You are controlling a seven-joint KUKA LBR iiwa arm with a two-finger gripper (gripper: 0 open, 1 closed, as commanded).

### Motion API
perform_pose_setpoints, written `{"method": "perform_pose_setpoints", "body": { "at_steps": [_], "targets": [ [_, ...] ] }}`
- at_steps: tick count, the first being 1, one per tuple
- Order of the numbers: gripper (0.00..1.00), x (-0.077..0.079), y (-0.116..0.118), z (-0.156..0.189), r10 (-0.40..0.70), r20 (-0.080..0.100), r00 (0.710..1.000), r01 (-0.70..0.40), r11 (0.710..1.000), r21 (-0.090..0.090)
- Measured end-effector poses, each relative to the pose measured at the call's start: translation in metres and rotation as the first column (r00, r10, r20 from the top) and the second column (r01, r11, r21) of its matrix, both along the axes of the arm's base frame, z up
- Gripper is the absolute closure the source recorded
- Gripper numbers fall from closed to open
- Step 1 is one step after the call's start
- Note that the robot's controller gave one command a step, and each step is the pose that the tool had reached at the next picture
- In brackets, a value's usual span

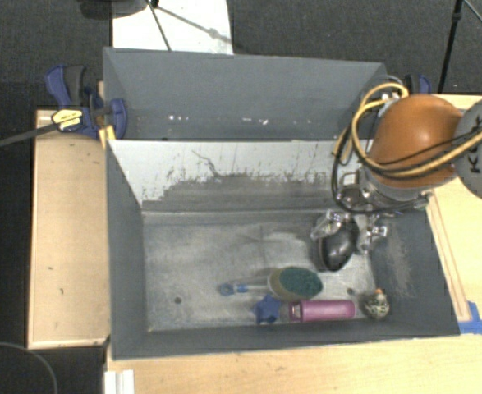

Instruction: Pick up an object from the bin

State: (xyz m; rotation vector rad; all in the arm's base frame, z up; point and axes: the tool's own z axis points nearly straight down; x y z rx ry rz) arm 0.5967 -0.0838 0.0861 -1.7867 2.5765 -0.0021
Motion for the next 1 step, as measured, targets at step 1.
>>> {"method": "perform_pose_setpoints", "body": {
  "at_steps": [1],
  "targets": [
    [1.00,0.0013,0.0005,0.0393,-0.007,0.001,1.000,0.007,1.000,-0.001]
  ]
}}
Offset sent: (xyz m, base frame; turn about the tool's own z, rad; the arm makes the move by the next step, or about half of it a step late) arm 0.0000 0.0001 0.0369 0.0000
